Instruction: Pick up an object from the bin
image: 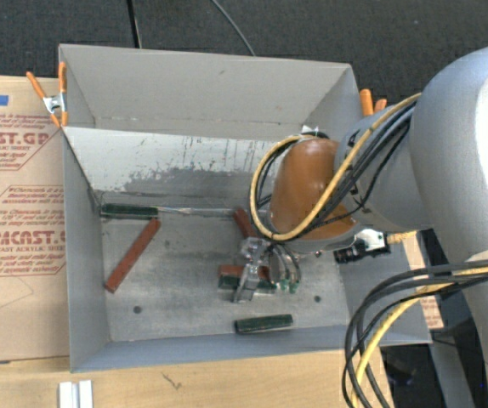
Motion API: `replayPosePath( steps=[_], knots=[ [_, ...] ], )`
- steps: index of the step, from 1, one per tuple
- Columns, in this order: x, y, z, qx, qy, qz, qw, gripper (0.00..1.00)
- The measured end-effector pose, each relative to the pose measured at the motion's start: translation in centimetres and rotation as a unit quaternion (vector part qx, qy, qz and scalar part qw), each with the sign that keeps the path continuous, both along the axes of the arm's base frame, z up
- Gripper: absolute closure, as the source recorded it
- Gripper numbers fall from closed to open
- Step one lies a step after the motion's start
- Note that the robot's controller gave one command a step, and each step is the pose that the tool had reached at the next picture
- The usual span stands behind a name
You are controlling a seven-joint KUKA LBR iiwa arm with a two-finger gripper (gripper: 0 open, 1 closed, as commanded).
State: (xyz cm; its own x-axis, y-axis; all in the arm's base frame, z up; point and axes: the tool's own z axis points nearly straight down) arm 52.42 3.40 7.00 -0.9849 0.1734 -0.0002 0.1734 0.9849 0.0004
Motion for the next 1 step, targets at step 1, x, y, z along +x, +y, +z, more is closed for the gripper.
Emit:
replayPosePath(
  steps=[1],
  knots=[
    [0.00,0.00,0.00,0.000,0.0000,0.000,1.0000,1.00]
  ],
)
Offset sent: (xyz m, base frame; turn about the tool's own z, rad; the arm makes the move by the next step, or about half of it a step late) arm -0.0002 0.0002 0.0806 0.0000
